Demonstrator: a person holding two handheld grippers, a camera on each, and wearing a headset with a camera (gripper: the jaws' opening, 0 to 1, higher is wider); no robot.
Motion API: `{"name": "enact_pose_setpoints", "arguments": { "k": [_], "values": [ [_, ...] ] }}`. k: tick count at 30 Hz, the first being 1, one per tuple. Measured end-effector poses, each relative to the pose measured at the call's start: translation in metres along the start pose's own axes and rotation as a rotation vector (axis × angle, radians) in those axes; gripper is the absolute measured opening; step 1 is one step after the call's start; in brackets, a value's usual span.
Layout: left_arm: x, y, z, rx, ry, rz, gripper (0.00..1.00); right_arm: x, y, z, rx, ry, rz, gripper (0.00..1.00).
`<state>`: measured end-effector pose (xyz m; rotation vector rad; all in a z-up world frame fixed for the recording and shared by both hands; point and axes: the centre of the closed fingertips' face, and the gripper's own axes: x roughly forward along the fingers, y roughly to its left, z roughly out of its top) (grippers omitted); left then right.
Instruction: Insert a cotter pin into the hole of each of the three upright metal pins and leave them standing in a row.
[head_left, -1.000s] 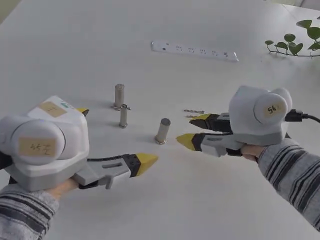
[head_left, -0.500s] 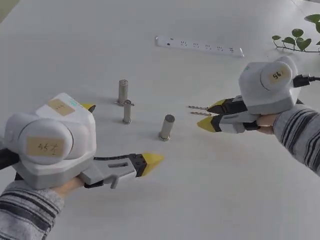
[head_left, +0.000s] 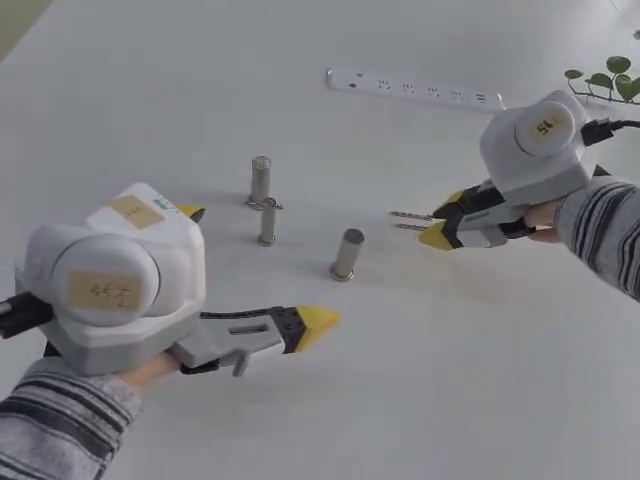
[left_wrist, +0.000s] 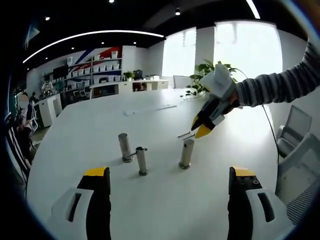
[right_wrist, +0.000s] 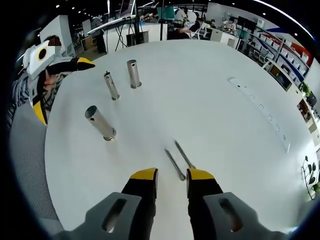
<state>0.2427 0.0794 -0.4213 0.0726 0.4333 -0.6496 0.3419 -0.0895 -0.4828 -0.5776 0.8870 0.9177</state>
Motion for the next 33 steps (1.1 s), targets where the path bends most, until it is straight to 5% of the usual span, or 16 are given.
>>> {"name": "enact_pose_setpoints", "arguments": {
  "k": [16,33],
  "values": [
    [0.0011,0.0017,-0.0029,-0.005,0.010,-0.005,0.96,0.0064,-0.0034,-0.0080,-0.021,0.102,0.028,0.08],
    [-0.0002,0.0014,-0.0031,-0.009,0.018,-0.006,0.93,0.0082,-0.0019,-0.0089,-0.128,0.135,0.028,0.00]
  ]
}}
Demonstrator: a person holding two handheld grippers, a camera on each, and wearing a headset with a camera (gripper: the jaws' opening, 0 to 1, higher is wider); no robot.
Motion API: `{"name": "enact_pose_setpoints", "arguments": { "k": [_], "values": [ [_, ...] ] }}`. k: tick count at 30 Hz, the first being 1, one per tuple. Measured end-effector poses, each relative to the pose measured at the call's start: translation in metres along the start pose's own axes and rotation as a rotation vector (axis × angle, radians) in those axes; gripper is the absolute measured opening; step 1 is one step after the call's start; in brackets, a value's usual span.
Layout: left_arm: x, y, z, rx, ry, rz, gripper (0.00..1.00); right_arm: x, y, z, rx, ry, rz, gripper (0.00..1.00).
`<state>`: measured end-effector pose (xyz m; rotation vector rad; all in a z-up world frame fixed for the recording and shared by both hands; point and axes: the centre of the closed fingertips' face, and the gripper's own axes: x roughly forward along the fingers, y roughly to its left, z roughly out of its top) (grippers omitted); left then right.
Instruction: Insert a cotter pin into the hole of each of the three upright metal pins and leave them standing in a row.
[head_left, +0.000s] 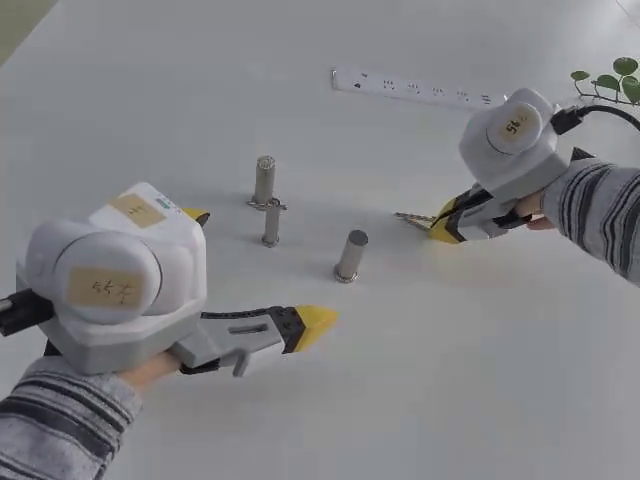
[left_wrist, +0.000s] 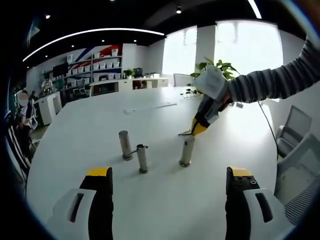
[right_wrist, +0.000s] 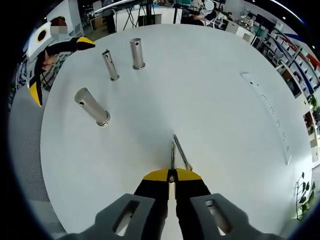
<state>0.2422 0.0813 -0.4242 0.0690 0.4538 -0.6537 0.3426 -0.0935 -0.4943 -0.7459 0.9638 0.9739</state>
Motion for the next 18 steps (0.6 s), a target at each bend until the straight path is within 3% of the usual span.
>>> {"name": "enact_pose_setpoints", "arguments": {
  "k": [9,18],
  "values": [
    [-0.001,-0.006,0.001,-0.011,0.000,-0.023,0.89,-0.003,0.005,0.000,-0.019,-0.029,-0.023,0.00],
    [-0.002,-0.017,0.009,-0.009,-0.022,-0.065,0.79,-0.023,0.021,0.010,-0.034,-0.095,-0.064,0.00]
  ]
}}
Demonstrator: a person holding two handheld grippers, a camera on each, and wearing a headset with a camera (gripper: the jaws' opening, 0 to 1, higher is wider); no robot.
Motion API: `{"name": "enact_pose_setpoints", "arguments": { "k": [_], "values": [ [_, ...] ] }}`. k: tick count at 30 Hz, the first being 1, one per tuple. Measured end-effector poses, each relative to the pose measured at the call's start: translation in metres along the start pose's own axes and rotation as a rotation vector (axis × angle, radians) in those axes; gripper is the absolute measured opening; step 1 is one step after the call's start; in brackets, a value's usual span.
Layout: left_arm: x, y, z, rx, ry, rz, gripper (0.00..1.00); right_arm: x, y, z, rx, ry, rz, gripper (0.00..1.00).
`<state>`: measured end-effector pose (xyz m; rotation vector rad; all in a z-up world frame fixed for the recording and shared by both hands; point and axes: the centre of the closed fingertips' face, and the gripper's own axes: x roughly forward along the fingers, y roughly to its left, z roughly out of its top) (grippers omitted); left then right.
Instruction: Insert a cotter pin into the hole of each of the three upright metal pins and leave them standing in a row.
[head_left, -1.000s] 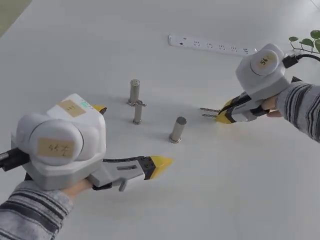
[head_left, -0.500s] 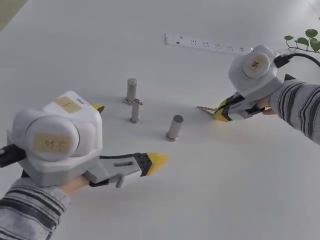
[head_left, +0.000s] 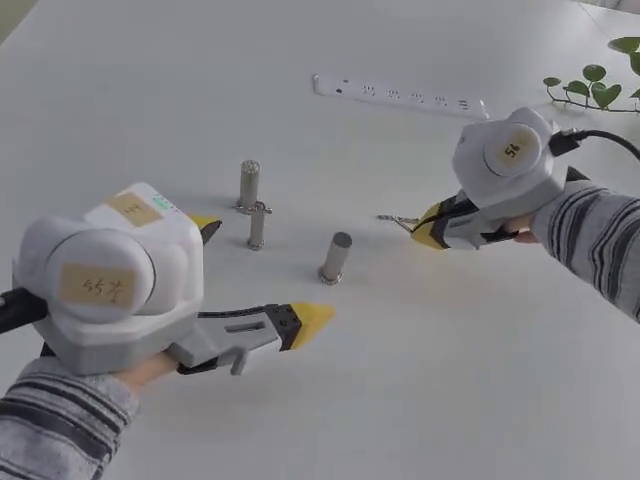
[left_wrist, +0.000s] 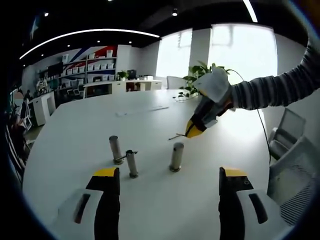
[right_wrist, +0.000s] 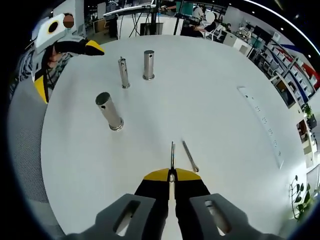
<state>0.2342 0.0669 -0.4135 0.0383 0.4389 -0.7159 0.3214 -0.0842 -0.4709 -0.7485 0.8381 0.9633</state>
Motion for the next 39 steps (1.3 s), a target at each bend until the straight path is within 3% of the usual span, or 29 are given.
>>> {"name": "enact_pose_setpoints", "arguments": {
  "k": [3,14,20,25,31,36,39],
  "values": [
    [-0.001,-0.002,0.000,-0.001,0.001,-0.008,0.77,-0.001,-0.001,0.008,-0.007,-0.040,-0.012,0.00],
    [0.000,-0.008,0.008,-0.014,-0.004,-0.038,0.70,-0.034,0.032,0.043,-0.076,-0.162,-0.029,0.00],
    [0.000,-0.010,0.011,-0.075,-0.006,-0.054,0.64,-0.040,0.049,0.054,-0.133,-0.223,-0.010,0.00],
    [0.001,-0.013,0.016,-0.156,-0.018,-0.083,0.58,-0.045,0.068,0.055,-0.210,-0.227,0.018,0.00],
    [0.002,-0.021,0.019,-0.229,-0.030,-0.127,0.50,-0.052,0.086,0.053,-0.296,-0.232,0.026,0.00],
    [0.003,-0.032,0.022,-0.272,-0.044,-0.177,0.40,-0.056,0.099,0.057,-0.353,-0.266,0.039,0.00],
    [0.004,-0.039,0.024,-0.327,-0.048,-0.213,0.33,-0.058,0.106,0.061,-0.374,-0.294,0.050,0.00]
  ]
}}
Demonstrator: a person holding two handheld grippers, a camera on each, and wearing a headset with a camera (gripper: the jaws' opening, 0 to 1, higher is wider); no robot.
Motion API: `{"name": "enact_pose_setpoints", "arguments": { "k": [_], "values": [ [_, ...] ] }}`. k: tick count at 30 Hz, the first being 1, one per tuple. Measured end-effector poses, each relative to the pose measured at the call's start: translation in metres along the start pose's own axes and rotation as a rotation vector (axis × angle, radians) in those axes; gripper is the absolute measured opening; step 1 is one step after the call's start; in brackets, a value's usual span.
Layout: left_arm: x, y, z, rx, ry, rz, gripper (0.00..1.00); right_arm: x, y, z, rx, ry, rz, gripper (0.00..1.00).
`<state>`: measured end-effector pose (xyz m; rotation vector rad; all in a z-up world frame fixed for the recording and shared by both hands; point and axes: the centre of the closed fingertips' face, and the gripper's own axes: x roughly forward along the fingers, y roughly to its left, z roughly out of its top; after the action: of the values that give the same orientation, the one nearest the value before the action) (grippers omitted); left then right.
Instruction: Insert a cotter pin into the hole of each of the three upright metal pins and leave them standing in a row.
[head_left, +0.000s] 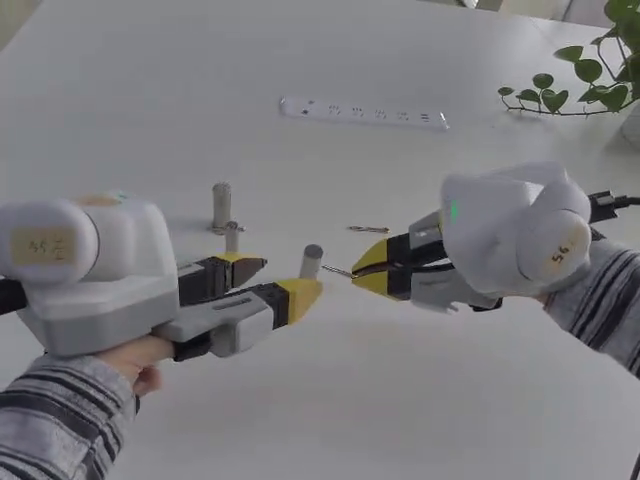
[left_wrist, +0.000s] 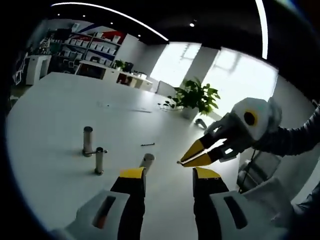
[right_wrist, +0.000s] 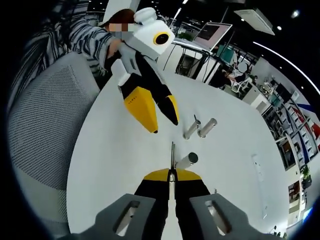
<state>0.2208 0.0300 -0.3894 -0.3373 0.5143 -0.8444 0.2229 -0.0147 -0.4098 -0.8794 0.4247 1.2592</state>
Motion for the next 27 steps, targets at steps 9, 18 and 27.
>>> {"name": "enact_pose_setpoints", "arguments": {
  "k": [9,18,27],
  "values": [
    [0.005,-0.010,-0.005,-0.051,0.004,-0.040,0.18,0.002,0.010,0.012,-0.090,-0.019,0.009,0.00],
    [0.006,-0.016,-0.005,-0.083,-0.001,-0.063,0.05,0.003,0.013,0.020,-0.138,-0.024,0.008,0.00],
    [0.006,-0.015,-0.009,-0.099,0.011,-0.066,0.00,0.007,0.014,0.024,-0.168,-0.024,0.008,0.00]
  ]
}}
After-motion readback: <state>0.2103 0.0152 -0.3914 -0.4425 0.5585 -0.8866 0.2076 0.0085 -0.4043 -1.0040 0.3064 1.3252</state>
